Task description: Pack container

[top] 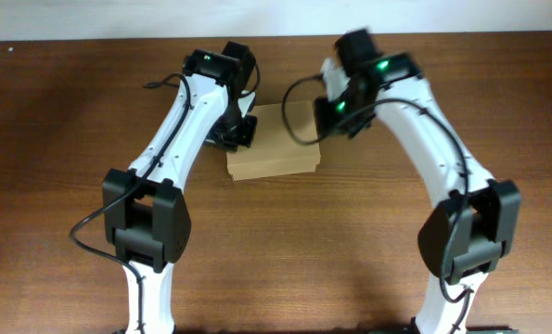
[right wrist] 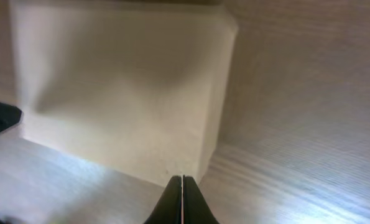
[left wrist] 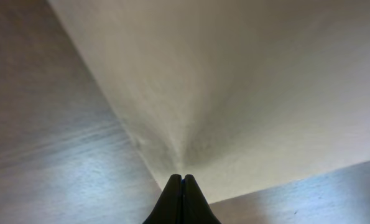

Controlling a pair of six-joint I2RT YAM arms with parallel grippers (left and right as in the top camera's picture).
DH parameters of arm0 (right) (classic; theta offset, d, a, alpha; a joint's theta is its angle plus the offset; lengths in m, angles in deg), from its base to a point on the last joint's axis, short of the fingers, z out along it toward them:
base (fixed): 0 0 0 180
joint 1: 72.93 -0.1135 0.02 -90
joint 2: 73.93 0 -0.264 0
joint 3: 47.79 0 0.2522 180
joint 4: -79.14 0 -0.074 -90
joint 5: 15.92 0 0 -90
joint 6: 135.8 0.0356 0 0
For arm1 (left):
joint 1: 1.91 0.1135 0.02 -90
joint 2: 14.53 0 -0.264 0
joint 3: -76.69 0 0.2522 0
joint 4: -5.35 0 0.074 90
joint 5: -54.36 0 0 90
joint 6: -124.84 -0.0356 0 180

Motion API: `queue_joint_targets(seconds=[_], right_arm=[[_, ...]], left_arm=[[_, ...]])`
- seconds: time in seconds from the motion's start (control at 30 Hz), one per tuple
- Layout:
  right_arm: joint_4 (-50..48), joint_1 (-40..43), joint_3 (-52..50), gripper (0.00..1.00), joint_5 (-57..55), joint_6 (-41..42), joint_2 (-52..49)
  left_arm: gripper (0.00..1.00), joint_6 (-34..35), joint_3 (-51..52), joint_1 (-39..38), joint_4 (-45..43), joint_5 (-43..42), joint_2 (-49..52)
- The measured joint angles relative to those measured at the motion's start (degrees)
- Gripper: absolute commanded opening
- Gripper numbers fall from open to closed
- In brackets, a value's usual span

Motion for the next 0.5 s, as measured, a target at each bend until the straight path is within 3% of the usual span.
queue_joint_targets(seconds=[0.23, 0.33, 0.4, 0.47, 0.5], right_arm=[[4.7, 4.8, 11.2, 0.04, -2.4, -0.3, 0.2], [5.4, 6.1, 11.8, 0.05, -6.4, -0.3, 0.5], [6.2, 6.9, 11.8, 0.21, -9.7, -0.3, 0.5], [6.2, 7.4, 11.8, 0.47, -11.7, -0.5, 0.5], [6.2, 7.6, 11.8, 0.8, -12.4, -0.5, 0.5]], left_arm=[[0.07, 0.2, -12.3, 3.1, 1.1, 5.1, 0.0], [0.25, 0.2, -17.2, 6.2, 1.3, 8.0, -0.2], [0.56, 0.5, -19.1, 8.6, 1.0, 9.3, -0.4], [0.86, 0.2, -19.9, 11.3, 0.0, 10.4, -0.8], [1.0, 0.3, -19.9, 12.4, -0.5, 10.7, -0.9]])
